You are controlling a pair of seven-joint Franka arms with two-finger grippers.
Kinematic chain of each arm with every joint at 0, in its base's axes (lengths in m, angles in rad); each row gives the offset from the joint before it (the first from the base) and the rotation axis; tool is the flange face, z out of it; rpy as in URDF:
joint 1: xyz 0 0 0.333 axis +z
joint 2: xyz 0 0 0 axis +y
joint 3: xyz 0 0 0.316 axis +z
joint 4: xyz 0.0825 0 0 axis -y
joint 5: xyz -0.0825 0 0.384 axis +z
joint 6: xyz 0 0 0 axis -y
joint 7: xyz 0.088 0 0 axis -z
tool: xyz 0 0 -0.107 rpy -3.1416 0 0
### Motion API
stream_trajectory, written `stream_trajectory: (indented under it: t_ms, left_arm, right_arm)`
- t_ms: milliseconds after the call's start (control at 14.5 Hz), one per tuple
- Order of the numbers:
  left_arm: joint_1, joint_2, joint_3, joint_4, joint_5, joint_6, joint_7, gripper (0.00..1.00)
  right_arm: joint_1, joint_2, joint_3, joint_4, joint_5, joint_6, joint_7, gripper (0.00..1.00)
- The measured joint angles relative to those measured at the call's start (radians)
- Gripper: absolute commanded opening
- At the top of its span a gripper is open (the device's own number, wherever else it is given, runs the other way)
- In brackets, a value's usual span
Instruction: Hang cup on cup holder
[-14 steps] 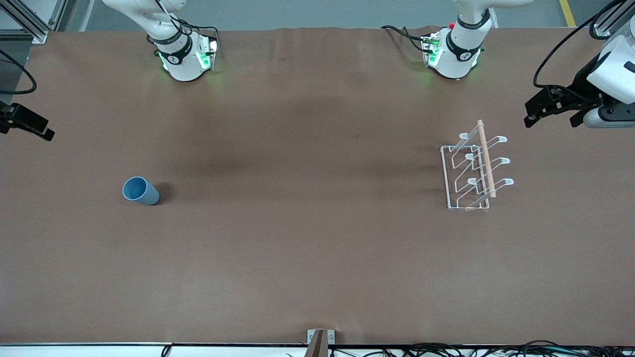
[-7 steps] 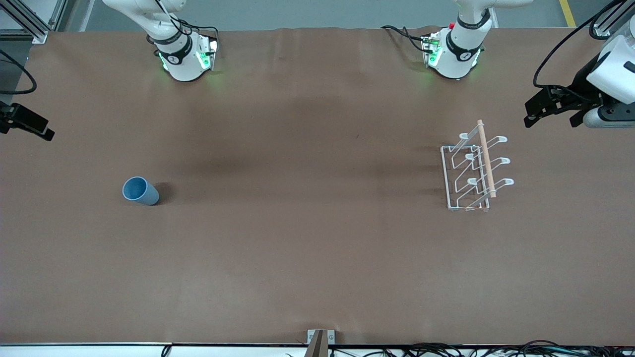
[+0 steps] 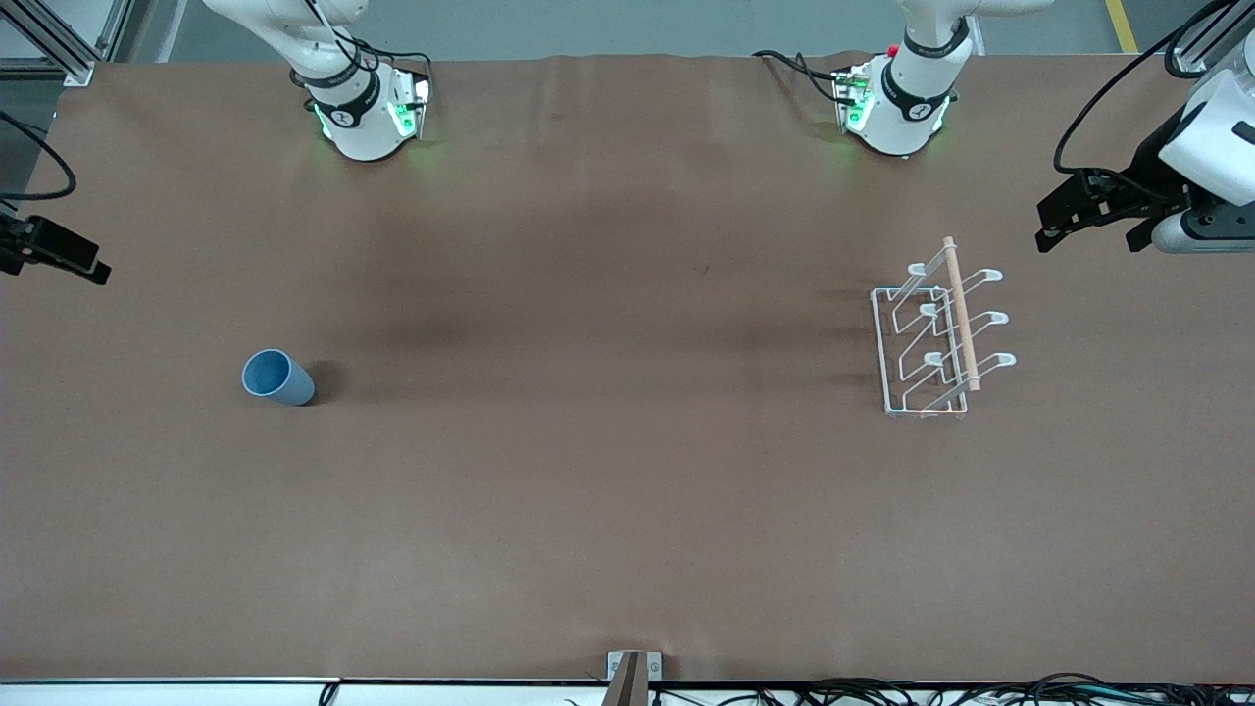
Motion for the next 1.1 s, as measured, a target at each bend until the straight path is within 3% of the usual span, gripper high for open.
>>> stream_trajectory:
  t_ms: [414, 828, 1103]
  left_arm:
    - [0.000, 0.001, 0.000, -0.001, 0.000, 0.001, 0.002, 0.99]
    - [0.000, 0.004, 0.000, -0.002, 0.000, 0.001, 0.002, 0.99]
    - [0.000, 0.008, 0.001, -0.003, 0.000, 0.001, 0.002, 0.99]
  right_arm:
    - [-0.009, 0.024, -0.001, -0.262, 0.000, 0.267, -0.057, 1.00]
    - [-0.071, 0.095, -0.004, -0.577, 0.000, 0.712, -0.172, 1.00]
    - [-0.074, 0.198, -0.001, -0.658, 0.000, 0.904, -0.179, 1.00]
